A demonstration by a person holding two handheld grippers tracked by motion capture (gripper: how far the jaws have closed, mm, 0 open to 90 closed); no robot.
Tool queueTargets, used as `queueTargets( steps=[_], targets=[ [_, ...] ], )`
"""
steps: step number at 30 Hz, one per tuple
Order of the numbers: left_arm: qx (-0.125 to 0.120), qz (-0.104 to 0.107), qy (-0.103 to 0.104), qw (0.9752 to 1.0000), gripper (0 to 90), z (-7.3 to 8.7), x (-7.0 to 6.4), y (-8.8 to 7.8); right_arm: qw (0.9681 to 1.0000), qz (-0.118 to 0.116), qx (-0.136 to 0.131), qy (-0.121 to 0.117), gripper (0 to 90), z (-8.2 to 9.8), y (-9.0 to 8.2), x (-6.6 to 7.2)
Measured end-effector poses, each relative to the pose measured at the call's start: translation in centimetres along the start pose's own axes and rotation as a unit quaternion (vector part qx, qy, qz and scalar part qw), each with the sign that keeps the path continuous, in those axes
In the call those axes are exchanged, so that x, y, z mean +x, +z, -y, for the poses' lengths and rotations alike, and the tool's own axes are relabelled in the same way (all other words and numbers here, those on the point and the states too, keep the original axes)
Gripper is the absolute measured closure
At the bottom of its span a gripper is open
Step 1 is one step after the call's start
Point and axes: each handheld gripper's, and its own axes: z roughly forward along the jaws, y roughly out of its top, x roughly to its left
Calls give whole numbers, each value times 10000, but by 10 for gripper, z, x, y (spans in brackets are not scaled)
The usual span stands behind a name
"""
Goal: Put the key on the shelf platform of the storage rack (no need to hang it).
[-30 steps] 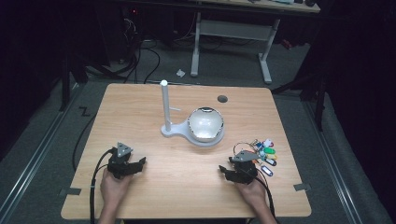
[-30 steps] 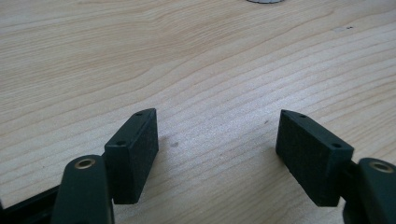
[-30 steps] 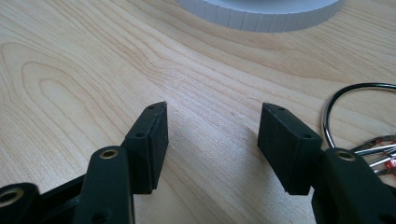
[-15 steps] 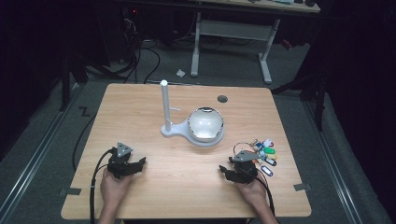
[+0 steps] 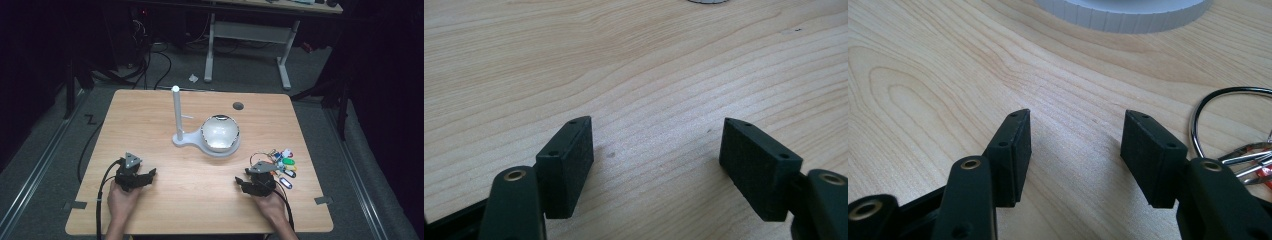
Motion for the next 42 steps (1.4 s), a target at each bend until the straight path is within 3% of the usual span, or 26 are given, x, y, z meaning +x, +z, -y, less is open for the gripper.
queueTargets(
  steps=[11, 21, 37, 42],
  targets=[
    [2, -5, -17, 10000, 300, 0, 0, 0, 10000, 32, 55, 54, 501, 0, -4, -1],
    [6, -4, -22, 10000, 300, 0, 0, 0, 9998, 62, -149, 122, 518, -2, -22, -6],
    [11, -21, -63, 10000, 300, 0, -1, 0, 9972, 443, -399, 462, 522, -1, -54, -38],
    [11, -7, -46, 10000, 300, 0, 0, 0, 9948, 629, -467, 655, 522, -1, -66, -54]
  ],
)
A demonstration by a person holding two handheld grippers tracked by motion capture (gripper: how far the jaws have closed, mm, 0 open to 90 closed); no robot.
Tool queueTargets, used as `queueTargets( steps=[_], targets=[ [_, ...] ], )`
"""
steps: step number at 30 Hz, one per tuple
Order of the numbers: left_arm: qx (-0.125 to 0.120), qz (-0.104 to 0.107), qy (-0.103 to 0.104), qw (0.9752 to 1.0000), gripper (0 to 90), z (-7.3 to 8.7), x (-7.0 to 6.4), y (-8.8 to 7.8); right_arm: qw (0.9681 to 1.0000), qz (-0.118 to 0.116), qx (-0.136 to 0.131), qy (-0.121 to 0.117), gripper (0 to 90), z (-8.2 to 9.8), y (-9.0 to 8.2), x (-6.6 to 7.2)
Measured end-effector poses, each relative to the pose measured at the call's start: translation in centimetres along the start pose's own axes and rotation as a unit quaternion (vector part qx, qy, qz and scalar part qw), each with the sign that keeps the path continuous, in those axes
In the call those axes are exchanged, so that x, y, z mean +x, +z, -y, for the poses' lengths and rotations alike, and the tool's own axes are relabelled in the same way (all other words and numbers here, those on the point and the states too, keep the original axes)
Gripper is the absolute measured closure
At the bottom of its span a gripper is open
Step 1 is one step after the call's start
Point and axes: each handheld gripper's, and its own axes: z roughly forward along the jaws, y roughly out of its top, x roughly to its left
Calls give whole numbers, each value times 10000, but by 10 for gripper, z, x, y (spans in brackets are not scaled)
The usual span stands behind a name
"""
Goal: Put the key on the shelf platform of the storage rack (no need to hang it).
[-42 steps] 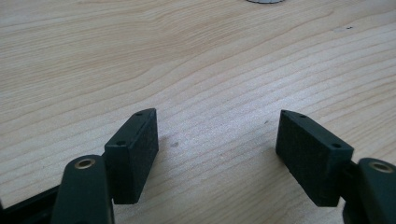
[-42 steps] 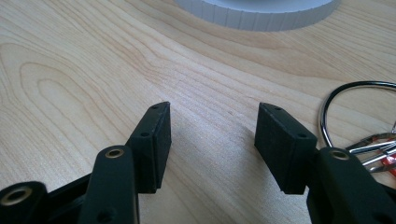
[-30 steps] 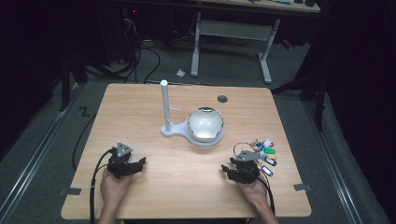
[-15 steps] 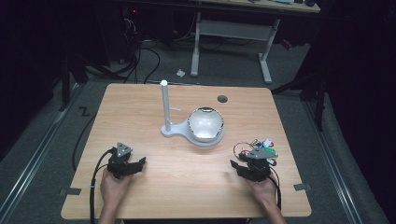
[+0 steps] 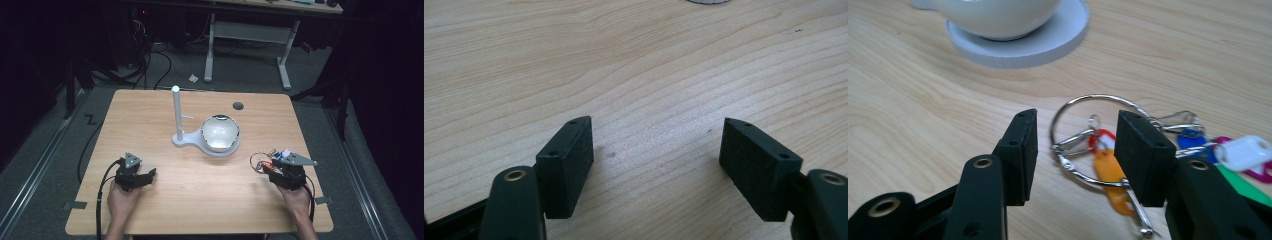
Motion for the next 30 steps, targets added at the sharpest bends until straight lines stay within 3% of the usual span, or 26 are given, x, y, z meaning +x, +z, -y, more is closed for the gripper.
queueTargets(
  steps=[6, 10, 14, 24, 30],
  targets=[
    [1, -7, -13, 10000, 301, 0, 0, 0, 9996, 208, 12, 164, 522, 2, -5, -18],
    [-10, -5, 7, 10000, 301, 0, 0, 0, 9982, 384, 48, 458, 522, 3, -7, -36],
    [-13, -4, 12, 10000, 301, 0, 0, 0, 9974, 475, 123, 537, 522, 3, -3, -46],
    [-12, -8, 2, 10000, 302, 0, 0, 0, 9944, 573, 421, 776, 513, 3, 17, -58],
    [-12, -6, 8, 10000, 301, 0, 0, 0, 9935, 548, 559, 825, 505, 3, 25, -57]
  ],
)
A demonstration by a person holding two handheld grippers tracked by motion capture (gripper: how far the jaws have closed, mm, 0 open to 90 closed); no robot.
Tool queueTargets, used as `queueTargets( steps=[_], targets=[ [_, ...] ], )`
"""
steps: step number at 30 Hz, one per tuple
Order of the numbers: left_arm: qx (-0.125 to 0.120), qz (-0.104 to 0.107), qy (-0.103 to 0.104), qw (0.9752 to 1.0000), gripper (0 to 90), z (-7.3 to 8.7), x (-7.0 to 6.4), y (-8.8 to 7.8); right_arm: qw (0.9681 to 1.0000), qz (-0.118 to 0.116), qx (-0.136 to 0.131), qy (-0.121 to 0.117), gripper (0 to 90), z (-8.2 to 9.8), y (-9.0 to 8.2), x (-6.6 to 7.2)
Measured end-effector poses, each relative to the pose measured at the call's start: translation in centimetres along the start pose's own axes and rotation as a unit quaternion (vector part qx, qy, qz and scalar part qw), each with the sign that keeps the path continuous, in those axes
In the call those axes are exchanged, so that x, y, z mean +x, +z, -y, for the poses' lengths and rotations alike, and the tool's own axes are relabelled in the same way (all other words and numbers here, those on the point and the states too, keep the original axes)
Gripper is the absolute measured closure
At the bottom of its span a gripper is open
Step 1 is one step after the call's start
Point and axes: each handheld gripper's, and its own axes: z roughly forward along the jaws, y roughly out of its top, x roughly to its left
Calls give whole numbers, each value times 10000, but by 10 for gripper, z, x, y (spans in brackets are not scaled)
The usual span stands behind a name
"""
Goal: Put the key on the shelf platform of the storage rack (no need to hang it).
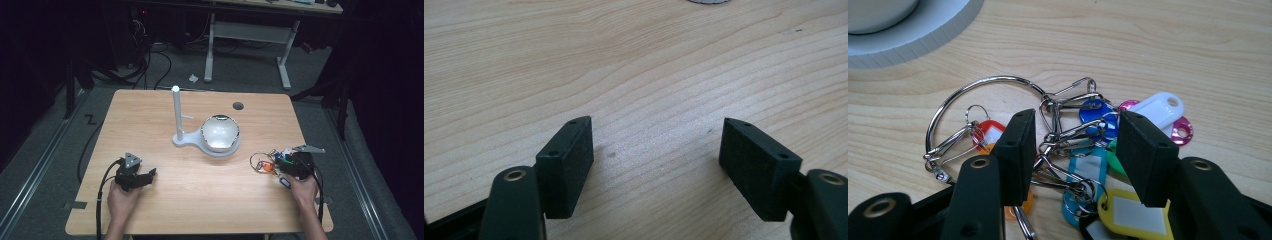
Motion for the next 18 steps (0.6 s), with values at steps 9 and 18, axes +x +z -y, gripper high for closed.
queueTargets(
  steps=[9, 18],
  targets=[
    [1, -2, -2, 10000, 301, 0, 0, 0, 9996, 114, 171, 175, 483, -1, 15, 0],
    [2, 0, -2, 10000, 302, 0, 0, 0, 9991, 287, 297, 97, 476, -8, 26, 5]
  ],
)
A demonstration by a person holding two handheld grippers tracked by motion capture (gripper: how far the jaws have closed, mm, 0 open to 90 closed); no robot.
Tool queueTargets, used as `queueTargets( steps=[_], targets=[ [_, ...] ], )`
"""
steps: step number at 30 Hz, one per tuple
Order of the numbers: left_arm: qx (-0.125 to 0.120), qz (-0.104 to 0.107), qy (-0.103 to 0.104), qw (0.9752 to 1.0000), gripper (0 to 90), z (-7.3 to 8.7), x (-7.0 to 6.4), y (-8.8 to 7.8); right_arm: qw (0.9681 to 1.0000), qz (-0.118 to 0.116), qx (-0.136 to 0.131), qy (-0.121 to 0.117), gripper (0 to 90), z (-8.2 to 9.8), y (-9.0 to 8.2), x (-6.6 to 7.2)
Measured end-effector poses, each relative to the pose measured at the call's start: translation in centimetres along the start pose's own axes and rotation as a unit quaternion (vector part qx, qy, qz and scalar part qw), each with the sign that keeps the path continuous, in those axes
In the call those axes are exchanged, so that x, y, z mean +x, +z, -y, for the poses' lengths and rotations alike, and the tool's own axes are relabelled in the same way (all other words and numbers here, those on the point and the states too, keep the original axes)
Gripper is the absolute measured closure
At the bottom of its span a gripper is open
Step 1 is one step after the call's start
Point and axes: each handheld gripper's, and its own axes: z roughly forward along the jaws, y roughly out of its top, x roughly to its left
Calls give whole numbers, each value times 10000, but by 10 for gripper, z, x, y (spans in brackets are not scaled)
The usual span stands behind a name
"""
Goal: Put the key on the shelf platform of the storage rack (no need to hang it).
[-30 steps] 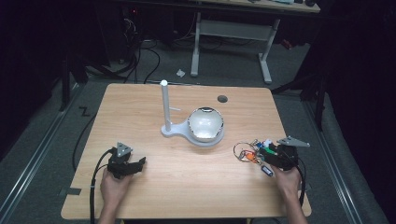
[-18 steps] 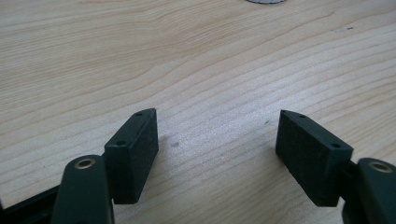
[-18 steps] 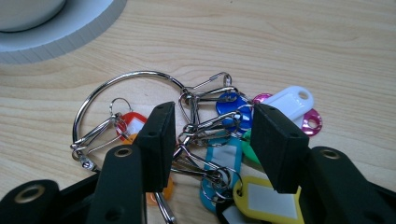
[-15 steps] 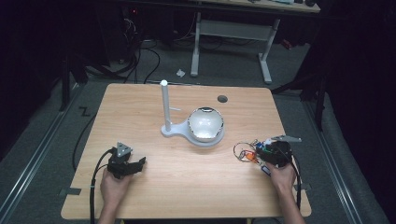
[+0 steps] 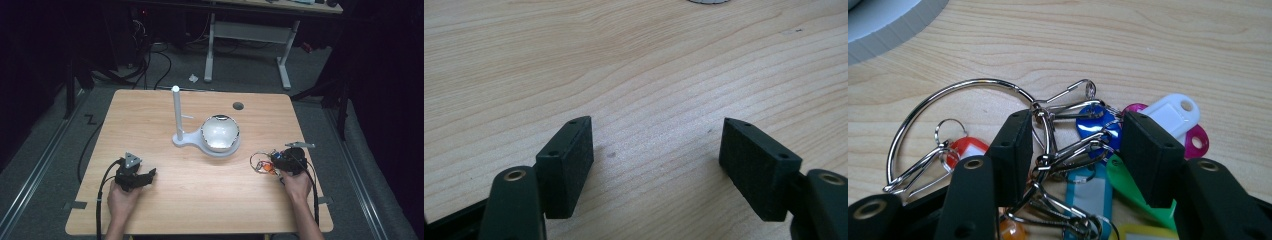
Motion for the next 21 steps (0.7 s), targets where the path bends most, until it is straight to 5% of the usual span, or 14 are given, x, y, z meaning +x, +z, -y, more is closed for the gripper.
queueTargets(
  steps=[10, 14, 21],
  targets=[
    [0, -1, -1, 10000, 301, 0, 0, 0, 9999, 59, 6, -141, 543, -1, 6, 3],
    [-1, 0, 1, 10000, 301, 0, 0, 0, 9991, 144, 63, -389, 590, -3, 7, 8],
    [7, 5, -6, 10000, 300, 0, 0, 0, 9993, -17, 29, -362, 628, -5, 7, 6]
  ],
)
